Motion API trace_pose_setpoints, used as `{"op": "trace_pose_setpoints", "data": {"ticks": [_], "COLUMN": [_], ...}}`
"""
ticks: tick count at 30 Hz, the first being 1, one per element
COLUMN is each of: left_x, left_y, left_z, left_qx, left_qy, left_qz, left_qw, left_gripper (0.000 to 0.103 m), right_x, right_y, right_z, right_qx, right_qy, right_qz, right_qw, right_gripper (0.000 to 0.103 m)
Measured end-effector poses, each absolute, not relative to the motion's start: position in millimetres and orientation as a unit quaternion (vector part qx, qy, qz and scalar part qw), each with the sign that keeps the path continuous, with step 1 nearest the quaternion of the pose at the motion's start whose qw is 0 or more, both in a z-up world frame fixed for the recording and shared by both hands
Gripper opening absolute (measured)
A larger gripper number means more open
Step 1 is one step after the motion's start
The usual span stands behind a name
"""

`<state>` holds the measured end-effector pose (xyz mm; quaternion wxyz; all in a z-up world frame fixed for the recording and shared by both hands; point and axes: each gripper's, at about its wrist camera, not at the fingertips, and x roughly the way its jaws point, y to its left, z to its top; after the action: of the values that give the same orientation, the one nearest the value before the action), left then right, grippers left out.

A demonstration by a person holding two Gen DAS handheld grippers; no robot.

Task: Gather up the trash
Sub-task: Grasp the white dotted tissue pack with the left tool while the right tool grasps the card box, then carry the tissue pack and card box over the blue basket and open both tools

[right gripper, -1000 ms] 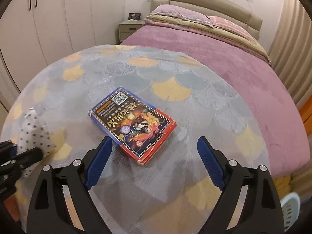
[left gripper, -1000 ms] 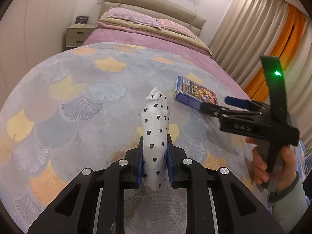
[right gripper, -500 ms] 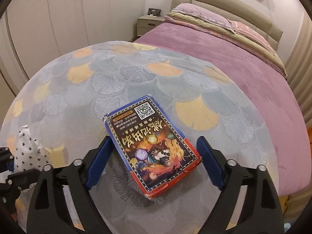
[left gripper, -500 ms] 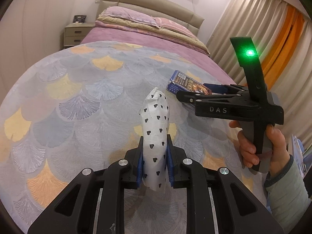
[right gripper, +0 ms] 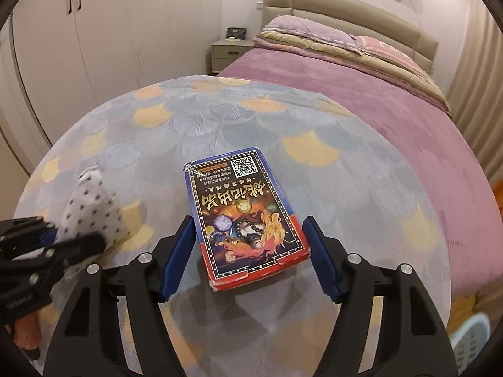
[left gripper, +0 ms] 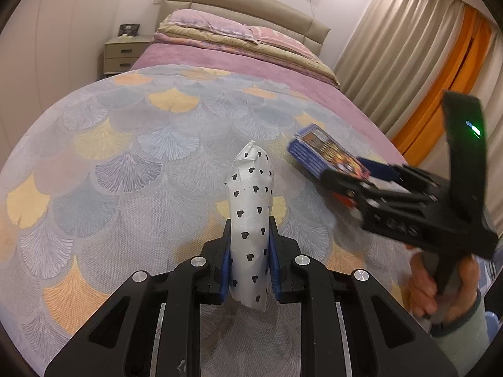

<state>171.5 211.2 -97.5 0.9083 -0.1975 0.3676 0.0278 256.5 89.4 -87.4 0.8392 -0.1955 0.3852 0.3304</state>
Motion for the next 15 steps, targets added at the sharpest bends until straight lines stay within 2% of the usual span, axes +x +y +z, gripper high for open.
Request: {"op": "trace_pose_setpoints", "data": {"ticks": [9, 15], "left_x": [168, 164], "left_y": [190, 149], "left_z": [-93, -77], "left_qx": [-0.164, -0.146], "left_qy": [0.373, 0.363], "left_qz": [0.024, -0.010], "left_qw": [0.913, 0.920], "left_gripper": [0.018, 0.018], "right_x": [228, 210], "right_y": [36, -13], "right_z": [-77, -56], "right_qx": [-0.155, -0.119], "right_qy": [0.388, 0.374], "right_qz": [0.283, 0.222], "right_qw": [0.864, 0.893], "right_gripper": [0.064, 0.064]}}
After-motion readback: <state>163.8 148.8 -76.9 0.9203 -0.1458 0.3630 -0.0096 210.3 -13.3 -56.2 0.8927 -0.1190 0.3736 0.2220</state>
